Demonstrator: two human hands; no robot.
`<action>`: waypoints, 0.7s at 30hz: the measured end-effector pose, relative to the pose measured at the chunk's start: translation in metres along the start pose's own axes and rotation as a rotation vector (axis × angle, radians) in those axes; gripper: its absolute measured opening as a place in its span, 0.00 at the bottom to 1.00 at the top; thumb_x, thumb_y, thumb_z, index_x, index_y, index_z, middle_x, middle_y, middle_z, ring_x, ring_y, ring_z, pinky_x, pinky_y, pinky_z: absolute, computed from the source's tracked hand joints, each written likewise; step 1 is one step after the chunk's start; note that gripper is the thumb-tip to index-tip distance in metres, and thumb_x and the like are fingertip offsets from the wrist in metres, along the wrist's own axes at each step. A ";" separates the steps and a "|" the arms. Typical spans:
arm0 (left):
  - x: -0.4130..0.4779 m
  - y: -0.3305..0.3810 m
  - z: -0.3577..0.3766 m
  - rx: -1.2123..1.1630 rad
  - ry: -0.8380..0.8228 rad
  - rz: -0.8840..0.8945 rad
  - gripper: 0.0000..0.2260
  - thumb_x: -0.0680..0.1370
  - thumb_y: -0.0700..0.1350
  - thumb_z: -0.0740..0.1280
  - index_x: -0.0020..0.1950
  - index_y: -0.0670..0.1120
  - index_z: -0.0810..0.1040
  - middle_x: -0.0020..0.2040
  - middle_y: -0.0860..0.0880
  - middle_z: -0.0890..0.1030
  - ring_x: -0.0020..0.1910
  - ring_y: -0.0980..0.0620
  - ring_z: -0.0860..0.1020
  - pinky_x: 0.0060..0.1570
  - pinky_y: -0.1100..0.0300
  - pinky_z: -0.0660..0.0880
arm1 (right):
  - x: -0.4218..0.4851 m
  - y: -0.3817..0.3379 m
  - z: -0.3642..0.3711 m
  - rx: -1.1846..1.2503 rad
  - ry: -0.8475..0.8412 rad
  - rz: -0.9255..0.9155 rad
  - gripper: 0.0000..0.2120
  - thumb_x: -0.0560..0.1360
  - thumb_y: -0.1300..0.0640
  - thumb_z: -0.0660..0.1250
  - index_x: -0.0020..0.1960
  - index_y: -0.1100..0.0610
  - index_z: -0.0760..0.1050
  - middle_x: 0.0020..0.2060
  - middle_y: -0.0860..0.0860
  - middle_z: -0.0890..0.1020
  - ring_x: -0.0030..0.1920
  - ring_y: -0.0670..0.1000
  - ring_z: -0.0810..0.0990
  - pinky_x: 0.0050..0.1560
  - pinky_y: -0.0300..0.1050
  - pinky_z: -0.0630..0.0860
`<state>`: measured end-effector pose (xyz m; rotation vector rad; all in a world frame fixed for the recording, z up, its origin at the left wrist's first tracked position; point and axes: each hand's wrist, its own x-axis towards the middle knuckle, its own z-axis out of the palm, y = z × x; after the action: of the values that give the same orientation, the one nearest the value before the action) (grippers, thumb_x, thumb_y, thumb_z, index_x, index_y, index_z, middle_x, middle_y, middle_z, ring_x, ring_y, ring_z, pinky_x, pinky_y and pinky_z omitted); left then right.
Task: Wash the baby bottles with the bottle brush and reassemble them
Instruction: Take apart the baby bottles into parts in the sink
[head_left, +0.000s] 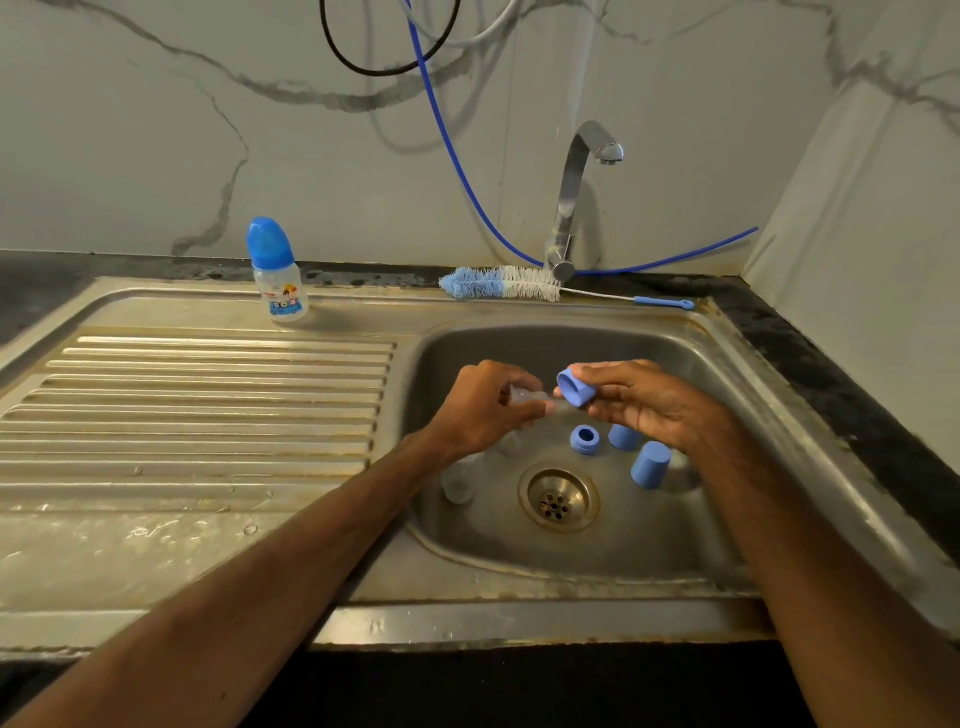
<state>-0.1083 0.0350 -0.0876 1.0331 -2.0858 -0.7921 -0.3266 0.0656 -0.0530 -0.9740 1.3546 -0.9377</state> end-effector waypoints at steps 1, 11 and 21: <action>0.000 -0.001 0.000 -0.005 -0.004 -0.009 0.10 0.77 0.51 0.75 0.52 0.45 0.86 0.39 0.51 0.87 0.37 0.58 0.85 0.47 0.57 0.83 | 0.000 0.002 -0.005 -0.026 0.001 -0.003 0.18 0.77 0.53 0.73 0.61 0.63 0.81 0.56 0.60 0.85 0.55 0.52 0.85 0.58 0.45 0.80; 0.006 -0.003 0.006 0.089 0.026 0.111 0.17 0.82 0.56 0.68 0.43 0.45 0.86 0.37 0.51 0.85 0.37 0.52 0.81 0.39 0.63 0.73 | 0.035 0.043 -0.021 -1.036 0.238 0.122 0.08 0.64 0.60 0.80 0.41 0.61 0.86 0.40 0.62 0.86 0.39 0.57 0.87 0.46 0.54 0.84; 0.002 -0.008 0.009 0.068 -0.002 0.035 0.13 0.79 0.56 0.71 0.49 0.48 0.88 0.46 0.55 0.87 0.44 0.61 0.82 0.48 0.60 0.80 | 0.038 0.073 -0.010 -1.452 0.286 0.102 0.22 0.63 0.47 0.82 0.47 0.53 0.73 0.45 0.50 0.73 0.50 0.54 0.78 0.45 0.45 0.72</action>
<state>-0.1131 0.0314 -0.0982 1.0289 -2.1396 -0.7092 -0.3378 0.0538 -0.1343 -1.8064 2.3322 0.1783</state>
